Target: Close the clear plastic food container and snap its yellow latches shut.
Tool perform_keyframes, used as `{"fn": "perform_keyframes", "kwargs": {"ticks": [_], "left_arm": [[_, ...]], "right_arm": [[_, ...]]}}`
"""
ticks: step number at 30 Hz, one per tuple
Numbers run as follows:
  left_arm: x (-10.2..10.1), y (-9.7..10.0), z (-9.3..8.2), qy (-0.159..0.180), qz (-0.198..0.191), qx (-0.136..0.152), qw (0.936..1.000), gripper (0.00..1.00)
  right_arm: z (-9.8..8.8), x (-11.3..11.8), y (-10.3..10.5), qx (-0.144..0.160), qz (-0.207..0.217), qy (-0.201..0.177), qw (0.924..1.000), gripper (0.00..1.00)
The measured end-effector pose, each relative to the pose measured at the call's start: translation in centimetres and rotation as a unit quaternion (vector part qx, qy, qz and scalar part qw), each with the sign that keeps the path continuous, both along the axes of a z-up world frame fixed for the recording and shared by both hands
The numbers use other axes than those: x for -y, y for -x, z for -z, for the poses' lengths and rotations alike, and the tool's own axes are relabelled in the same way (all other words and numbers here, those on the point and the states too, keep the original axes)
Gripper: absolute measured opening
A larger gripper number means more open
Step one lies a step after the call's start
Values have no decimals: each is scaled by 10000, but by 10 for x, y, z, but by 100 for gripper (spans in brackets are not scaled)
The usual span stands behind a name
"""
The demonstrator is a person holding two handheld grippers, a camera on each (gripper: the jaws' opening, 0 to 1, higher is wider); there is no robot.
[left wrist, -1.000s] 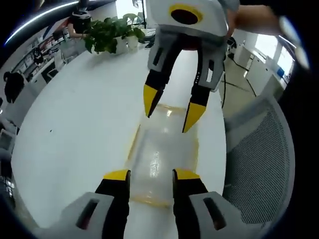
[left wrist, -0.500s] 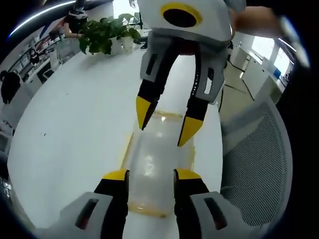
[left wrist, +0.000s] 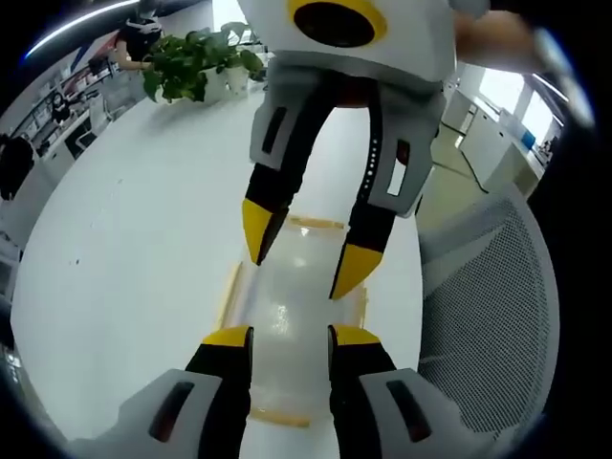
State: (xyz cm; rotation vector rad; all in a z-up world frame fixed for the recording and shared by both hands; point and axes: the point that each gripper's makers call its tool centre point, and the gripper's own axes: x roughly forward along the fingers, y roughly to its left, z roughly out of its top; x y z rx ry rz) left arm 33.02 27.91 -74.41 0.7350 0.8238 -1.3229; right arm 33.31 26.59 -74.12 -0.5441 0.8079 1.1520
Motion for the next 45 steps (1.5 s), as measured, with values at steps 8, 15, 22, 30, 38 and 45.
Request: {"fn": "perform_keyframes", "kwargs": {"ticks": [8, 15, 22, 30, 38, 45], "left_arm": [[-4, 3, 8, -165, 75, -46, 9998, 30], [-2, 4, 8, -185, 139, -11, 9997, 29], [-5, 5, 10, -230, 152, -60, 9996, 28], [-5, 5, 11, -189, 132, -69, 9997, 28], [-2, 11, 10, -109, 101, -246, 9996, 37], [-2, 13, 12, -254, 286, -50, 9993, 40]], "right_arm": [[5, 0, 0, -30, 29, 50, 10000, 33], [4, -8, 2, 20, -88, 21, 10000, 32], [5, -12, 3, -45, -101, 36, 9999, 32], [16, -7, 6, -39, -207, 257, 9994, 31], [15, -7, 1, 66, -184, 237, 9995, 34], [11, -9, -11, 225, -183, 212, 9994, 39]]}}
